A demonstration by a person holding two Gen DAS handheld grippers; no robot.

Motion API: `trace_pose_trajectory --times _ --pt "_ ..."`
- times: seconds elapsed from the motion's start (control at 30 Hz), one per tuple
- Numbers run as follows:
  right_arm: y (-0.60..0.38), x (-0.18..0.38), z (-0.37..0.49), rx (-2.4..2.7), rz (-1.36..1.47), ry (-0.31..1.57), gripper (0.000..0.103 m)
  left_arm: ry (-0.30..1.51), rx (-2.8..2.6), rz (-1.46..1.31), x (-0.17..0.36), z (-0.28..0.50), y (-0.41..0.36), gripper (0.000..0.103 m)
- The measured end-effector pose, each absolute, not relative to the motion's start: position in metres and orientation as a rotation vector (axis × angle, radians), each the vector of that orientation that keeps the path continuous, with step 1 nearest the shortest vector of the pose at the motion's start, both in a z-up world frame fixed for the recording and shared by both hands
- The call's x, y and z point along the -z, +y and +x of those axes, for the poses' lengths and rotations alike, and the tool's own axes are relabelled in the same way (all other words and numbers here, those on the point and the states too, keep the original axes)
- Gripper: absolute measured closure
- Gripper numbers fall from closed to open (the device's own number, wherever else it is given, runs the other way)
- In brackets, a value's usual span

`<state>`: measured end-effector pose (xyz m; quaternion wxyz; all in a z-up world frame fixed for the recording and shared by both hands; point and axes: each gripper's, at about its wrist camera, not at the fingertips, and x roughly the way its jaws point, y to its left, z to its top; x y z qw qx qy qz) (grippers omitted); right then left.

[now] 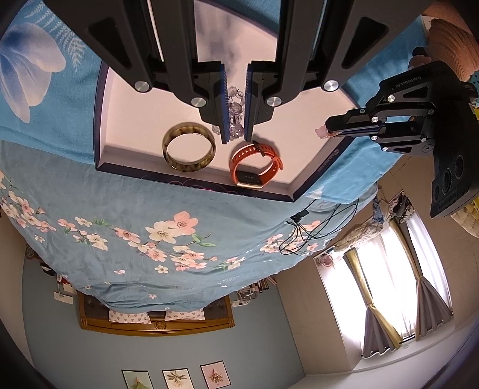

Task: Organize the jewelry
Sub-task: 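Carry the pink hair tie and crystal bracelet over the tray box with both grippers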

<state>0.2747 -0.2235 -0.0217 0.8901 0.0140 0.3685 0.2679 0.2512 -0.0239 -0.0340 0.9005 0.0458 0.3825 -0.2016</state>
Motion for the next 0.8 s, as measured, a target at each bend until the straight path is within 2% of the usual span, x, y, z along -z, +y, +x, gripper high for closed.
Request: trace_pose_trajectory --times 0.8 --pt "-0.221 0.053 0.306 -0.531 0.006 0.868 0.095 0.896 0.387 0.079 0.067 0.298 -0.031 0.1"
